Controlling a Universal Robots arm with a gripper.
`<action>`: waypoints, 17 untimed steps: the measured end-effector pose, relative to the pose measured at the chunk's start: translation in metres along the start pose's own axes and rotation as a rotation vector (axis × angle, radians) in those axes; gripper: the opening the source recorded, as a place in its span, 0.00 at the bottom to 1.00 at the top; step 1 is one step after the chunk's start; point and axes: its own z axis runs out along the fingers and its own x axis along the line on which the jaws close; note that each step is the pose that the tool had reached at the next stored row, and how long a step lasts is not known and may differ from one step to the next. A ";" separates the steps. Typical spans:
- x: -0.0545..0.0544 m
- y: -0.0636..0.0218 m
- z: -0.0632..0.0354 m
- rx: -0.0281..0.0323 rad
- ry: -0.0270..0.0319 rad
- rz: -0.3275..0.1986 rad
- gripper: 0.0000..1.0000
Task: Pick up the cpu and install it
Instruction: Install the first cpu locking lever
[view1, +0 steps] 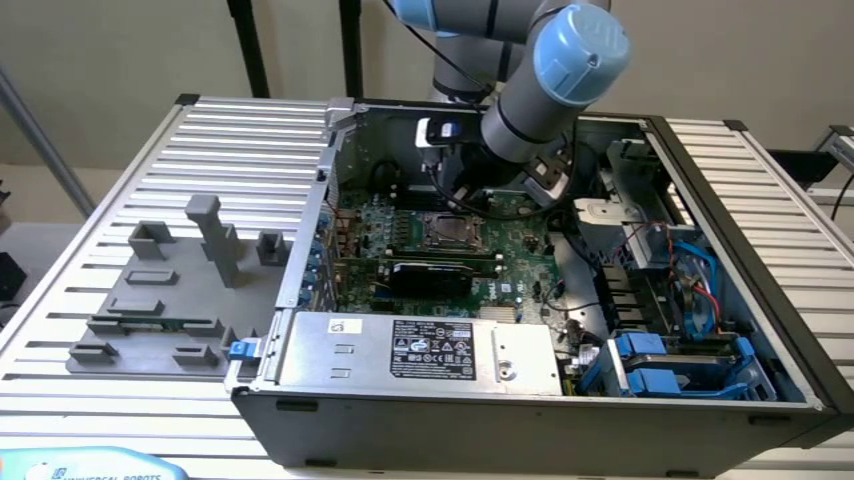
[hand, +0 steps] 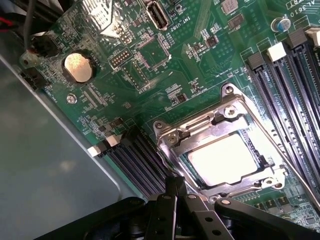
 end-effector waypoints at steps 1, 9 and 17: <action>0.000 0.0003 0.0003 0.0000 -0.0003 -0.001 0.11; 0.000 0.0011 0.0011 0.0003 -0.0010 -0.002 0.11; 0.000 0.0017 0.0009 0.0002 -0.0011 -0.002 0.11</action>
